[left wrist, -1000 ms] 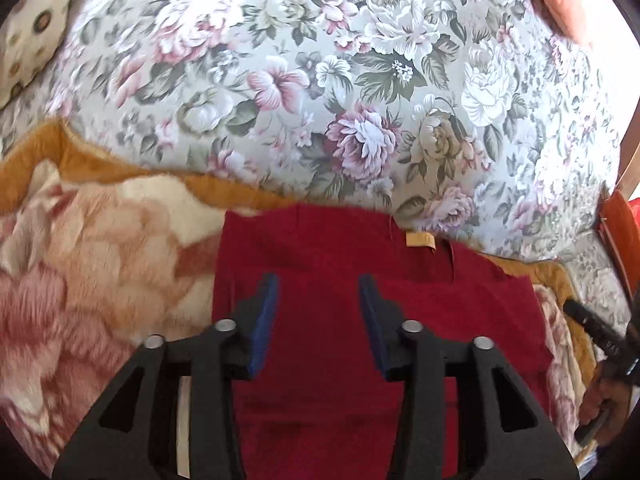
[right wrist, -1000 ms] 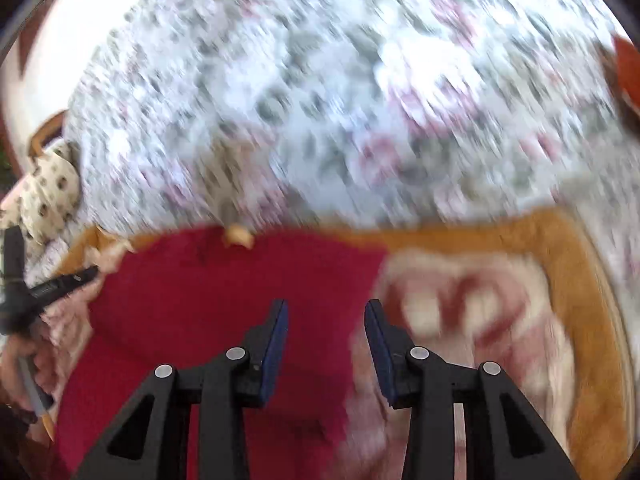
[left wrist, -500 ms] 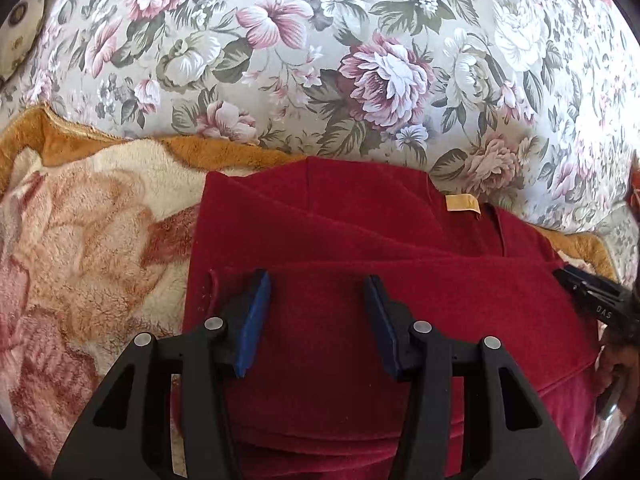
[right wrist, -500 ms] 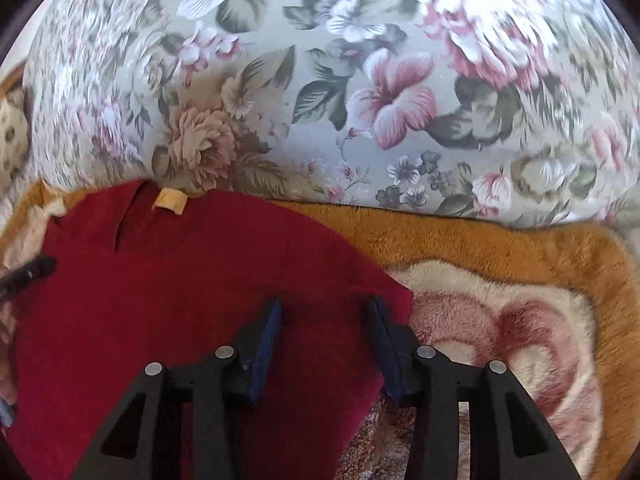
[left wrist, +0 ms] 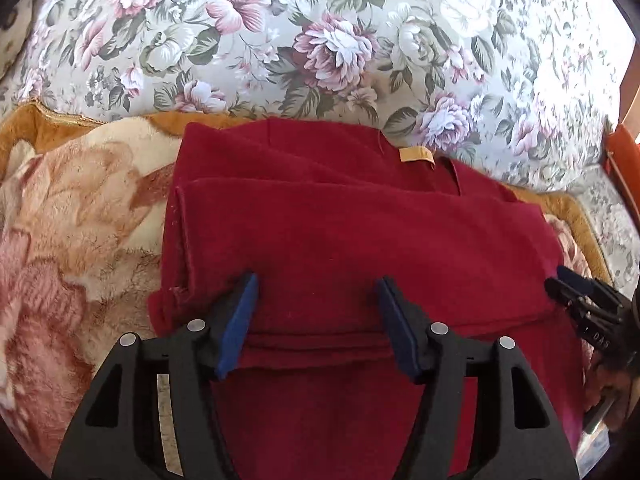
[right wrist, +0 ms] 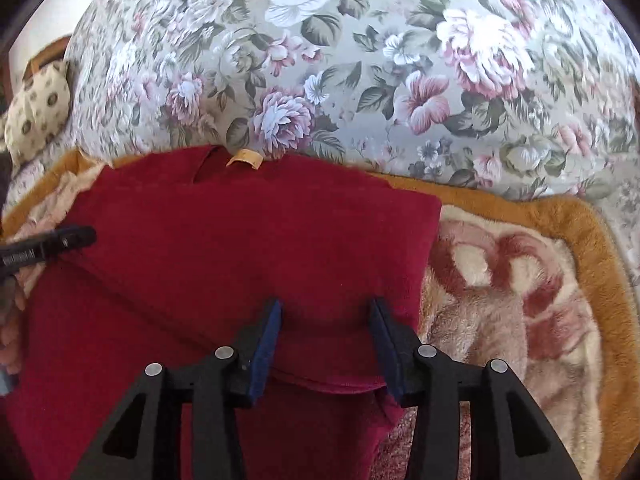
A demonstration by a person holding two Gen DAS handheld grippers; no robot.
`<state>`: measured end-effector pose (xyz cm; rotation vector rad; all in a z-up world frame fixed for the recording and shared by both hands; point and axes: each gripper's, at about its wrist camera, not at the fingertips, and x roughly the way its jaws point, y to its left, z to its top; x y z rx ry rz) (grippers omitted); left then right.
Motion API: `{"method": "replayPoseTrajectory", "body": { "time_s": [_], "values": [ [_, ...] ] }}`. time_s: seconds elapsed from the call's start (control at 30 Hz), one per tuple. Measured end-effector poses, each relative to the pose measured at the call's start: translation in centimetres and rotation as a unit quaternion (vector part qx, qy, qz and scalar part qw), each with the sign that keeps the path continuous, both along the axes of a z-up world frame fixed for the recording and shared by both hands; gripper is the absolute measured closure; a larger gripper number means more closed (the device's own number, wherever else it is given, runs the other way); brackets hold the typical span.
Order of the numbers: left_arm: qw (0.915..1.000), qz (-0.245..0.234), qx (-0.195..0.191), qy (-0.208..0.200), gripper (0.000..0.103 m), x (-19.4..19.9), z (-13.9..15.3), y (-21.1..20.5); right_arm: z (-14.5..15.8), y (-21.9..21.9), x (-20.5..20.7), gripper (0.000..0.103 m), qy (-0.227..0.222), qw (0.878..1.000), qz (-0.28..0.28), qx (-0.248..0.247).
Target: Fold small clothes
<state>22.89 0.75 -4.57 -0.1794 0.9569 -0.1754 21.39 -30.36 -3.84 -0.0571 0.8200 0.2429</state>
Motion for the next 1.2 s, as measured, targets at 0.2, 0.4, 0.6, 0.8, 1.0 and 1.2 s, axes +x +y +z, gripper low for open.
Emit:
{"method": "replayPoseTrajectory", "body": {
  "time_s": [0.2, 0.4, 0.6, 0.8, 1.0, 1.2],
  "values": [
    [0.9988, 0.031, -0.033, -0.017, 0.041, -5.1, 4.6, 4.2, 3.9, -0.5, -3.7, 0.060, 0.001, 1.000, 0.000, 0.026],
    [0.9989, 0.040, -0.026, -0.003, 0.041, -14.8, 5.2, 6.5, 5.4, -1.7, -14.3, 0.060, -0.009, 0.999, 0.019, 0.039],
    [0.9992, 0.024, -0.030, 0.014, 0.041, -22.5, 3.2, 6.3, 3.7, -2.2, -24.0, 0.060, 0.014, 0.998, 0.007, 0.062],
    [0.9981, 0.006, -0.047, 0.039, 0.041, -26.8, 1.0, 5.9, 1.7, -2.2, -28.9, 0.059, 0.054, 0.994, -0.007, 0.097],
    [0.9970, 0.044, -0.018, 0.062, 0.041, -27.0, -0.6, 5.9, -0.5, -1.5, -30.0, 0.059, 0.087, 0.988, -0.023, 0.125],
    [0.9953, 0.070, 0.000, 0.067, 0.041, -27.0, -0.6, 5.8, -1.2, -2.5, -30.3, 0.059, 0.096, 0.978, -0.050, 0.176]
  ]
}}
